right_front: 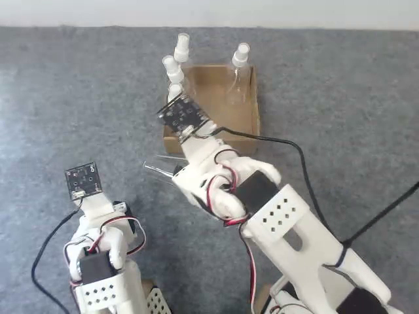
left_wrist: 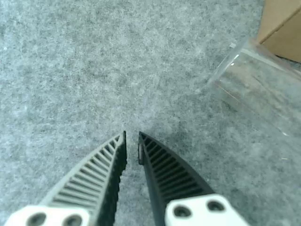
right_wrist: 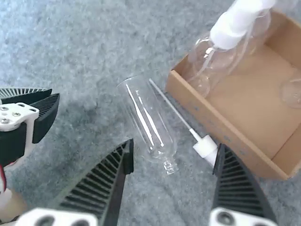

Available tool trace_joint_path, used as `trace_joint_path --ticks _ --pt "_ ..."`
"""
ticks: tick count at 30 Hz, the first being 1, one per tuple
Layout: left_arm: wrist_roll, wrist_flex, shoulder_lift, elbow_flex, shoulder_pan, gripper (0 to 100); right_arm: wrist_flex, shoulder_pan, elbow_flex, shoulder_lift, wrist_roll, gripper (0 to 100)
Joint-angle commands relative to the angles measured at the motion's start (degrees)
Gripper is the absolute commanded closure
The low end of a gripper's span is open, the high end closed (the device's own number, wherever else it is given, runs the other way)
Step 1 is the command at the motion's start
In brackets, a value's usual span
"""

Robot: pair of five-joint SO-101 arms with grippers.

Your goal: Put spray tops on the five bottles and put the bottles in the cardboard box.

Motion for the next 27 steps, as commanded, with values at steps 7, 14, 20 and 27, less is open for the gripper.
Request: trace_joint_path --ticks 7,14,20,27 --pt "-0.09 0.26 -0.97 -0.57 -0.26 96 1.45 -3.47 -3.6 3.47 3.34 76.4" --pt "-0.09 0.26 -0.97 -0.57 -0.26 96 -1.63 -4.18 -3.78 9.27 3.34 76.4" --pt "-0.09 0.26 -0.97 -0.57 -0.26 96 -5.67 -4.35 -3.87 16.66 3.34 76.4" --pt "-0.09 0.26 -0.97 -0.57 -0.26 96 -8.84 -4.35 -4.04 22.2 5.63 76.4"
